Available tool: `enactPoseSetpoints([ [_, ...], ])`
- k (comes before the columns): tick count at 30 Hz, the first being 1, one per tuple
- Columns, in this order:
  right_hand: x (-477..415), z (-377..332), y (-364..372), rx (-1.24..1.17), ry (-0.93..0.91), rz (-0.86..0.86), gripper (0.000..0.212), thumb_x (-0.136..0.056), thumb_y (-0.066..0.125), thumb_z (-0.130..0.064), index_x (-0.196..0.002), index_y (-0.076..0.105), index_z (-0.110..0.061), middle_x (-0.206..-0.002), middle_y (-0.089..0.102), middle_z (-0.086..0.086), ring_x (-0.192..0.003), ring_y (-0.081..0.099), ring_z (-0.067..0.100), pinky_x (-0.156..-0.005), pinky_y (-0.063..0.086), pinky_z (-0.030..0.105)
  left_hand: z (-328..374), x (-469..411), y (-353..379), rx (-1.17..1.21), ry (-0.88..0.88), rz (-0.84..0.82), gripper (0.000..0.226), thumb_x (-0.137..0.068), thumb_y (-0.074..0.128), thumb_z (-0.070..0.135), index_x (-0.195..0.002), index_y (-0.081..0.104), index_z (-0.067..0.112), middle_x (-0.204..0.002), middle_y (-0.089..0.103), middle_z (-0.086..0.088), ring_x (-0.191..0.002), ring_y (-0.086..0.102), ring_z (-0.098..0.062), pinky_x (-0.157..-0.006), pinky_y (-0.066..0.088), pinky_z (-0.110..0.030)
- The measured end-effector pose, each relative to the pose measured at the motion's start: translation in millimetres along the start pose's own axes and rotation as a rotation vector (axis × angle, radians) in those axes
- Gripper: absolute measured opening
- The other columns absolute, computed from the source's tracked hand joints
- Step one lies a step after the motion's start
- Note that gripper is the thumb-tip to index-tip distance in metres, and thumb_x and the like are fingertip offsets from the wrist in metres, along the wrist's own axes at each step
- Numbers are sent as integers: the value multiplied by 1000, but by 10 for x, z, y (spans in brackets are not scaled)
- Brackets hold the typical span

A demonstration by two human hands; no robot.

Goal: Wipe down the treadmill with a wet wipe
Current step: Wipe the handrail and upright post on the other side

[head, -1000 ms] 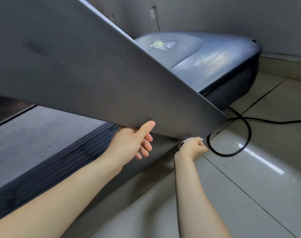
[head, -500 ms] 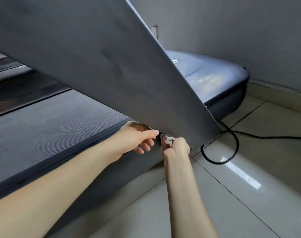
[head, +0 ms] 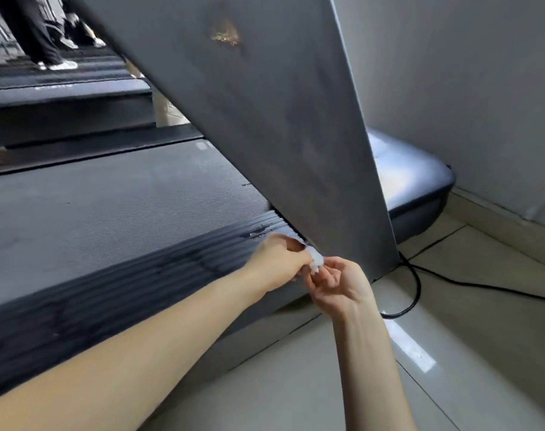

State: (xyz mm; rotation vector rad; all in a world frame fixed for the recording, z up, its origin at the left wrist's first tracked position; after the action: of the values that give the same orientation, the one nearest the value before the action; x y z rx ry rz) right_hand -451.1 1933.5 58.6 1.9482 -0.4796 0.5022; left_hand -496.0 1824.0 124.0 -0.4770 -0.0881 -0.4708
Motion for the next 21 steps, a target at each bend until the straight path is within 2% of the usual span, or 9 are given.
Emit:
enactPoseSetpoints([
  [2, 33, -16, -42, 157, -38, -29, 19, -96, 49, 0, -98, 66, 9, -84, 72, 18, -64, 70, 24, -77, 59, 34, -127, 21, 117, 203, -101, 71, 13, -85, 73, 22, -79, 80, 14, -78, 78, -5, -71, 71, -16, -82, 64, -36],
  [6, 128, -194, -158, 762, -226, -10, 28, -96, 52, -8, -112, 73, 1, -106, 74, 20, -93, 71, 28, -97, 52, 46, -327, 92, 503, 632, -292, 149, 16, -85, 67, -4, -84, 79, 6, -72, 74, -8, -66, 66, -21, -73, 61, -33],
  [8, 244, -454, -122, 937, -384, 133, 24, -92, 53, -2, -100, 75, -1, -91, 75, 17, -79, 71, 28, -82, 58, 42, -248, 90, 588, 768, -315, 164, 21, -81, 62, -12, -77, 76, 4, -79, 75, -14, -71, 66, -25, -76, 61, -39],
  [10, 438, -754, -29, 992, -554, 301, 22, -92, 53, 4, -83, 71, -3, -77, 66, 15, -63, 61, 25, -61, 50, 30, -168, 69, 538, 899, -352, 226, 30, -84, 49, -20, -71, 63, 4, -75, 68, -17, -69, 59, -24, -68, 57, -36],
  [12, 598, -985, 68, 1024, -724, 372, 25, -93, 50, 3, -82, 70, -9, -78, 68, 11, -67, 61, 25, -62, 51, 32, -150, 41, 405, 969, -396, 305, 28, -93, 41, -16, -82, 55, 6, -75, 61, -12, -67, 59, -24, -73, 61, -38],
  [15, 856, -1168, 353, 1182, -1053, 385, 25, -94, 51, -9, -103, 72, -18, -97, 73, 2, -92, 69, 21, -88, 56, 42, -43, 77, 276, 990, -426, 308, 26, -97, 38, -10, -85, 52, 7, -77, 59, -11, -56, 54, -18, -70, 60, -35],
  [17, 1004, -1192, 666, 1239, -1226, 317, 28, -102, 50, -15, -125, 65, -15, -121, 65, 1, -110, 62, 15, -94, 49, 24, 51, 108, 218, 1011, -435, 304, 30, -98, 38, -6, -75, 48, 9, -70, 55, -9, -54, 52, -20, -67, 56, -34],
  [19, 1108, -1193, 991, 1262, -1318, 227, 36, -108, 43, -23, -141, 54, -11, -137, 56, -1, -121, 53, 8, -96, 38, 7, 110, 163, 148, 1017, -442, 348, 31, -99, 39, 0, -71, 50, 8, -70, 60, -11, -75, 67, -29, -84, 58, -39],
  [21, 1153, -1232, 1263, 1219, -1371, 121, 48, -108, 36, -36, -146, 51, -10, -144, 55, 1, -130, 51, 10, -112, 38, 20, 166, 195, 87, 1065, -448, 410, 30, -95, 40, 4, -73, 59, 1, -75, 70, -17, -91, 71, -34, -86, 54, -38],
])
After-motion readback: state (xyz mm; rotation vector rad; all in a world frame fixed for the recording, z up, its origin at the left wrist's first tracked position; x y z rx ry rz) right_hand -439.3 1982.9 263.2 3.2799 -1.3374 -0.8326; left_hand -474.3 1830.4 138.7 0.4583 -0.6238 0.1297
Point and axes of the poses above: each hand's wrist, its own x-axis away from the middle knuckle, its own y-axis out of the palm, z = x × y, the point moved 7 cm from there along -x, towards the middle knuckle
